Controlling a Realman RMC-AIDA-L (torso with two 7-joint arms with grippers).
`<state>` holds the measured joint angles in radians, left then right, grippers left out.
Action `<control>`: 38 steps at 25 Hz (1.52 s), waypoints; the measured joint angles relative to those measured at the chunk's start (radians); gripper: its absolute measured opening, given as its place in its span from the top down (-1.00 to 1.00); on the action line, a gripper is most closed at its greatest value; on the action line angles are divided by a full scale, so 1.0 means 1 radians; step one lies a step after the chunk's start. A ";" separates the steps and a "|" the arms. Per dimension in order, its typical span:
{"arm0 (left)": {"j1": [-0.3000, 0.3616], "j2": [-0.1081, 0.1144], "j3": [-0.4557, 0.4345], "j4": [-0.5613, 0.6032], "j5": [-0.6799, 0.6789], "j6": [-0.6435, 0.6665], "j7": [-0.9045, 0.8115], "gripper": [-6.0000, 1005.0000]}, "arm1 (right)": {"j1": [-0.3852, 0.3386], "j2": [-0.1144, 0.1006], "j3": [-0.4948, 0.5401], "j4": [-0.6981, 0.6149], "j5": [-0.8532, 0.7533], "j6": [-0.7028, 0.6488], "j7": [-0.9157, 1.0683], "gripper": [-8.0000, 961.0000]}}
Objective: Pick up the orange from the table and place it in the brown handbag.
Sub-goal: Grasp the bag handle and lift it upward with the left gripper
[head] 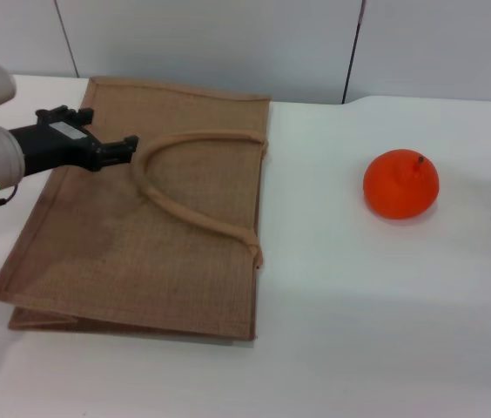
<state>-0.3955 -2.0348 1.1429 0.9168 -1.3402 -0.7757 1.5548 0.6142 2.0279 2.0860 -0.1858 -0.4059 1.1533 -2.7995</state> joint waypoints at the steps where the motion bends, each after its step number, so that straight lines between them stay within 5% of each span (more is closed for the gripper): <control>1: -0.007 0.000 0.002 -0.009 0.005 0.003 0.001 -0.64 | 0.000 0.000 0.000 0.000 0.000 0.003 0.000 -0.80; 16: -0.059 -0.003 0.006 -0.102 0.020 0.008 0.013 -0.40 | -0.004 -0.001 -0.002 0.000 -0.001 0.006 0.015 -0.81; 38: -0.061 -0.005 0.006 -0.153 -0.015 0.063 0.013 -0.42 | -0.003 -0.002 -0.014 0.000 -0.001 0.006 0.023 -0.81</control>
<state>-0.4570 -2.0403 1.1484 0.7641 -1.3554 -0.7124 1.5677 0.6111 2.0263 2.0725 -0.1855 -0.4065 1.1596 -2.7763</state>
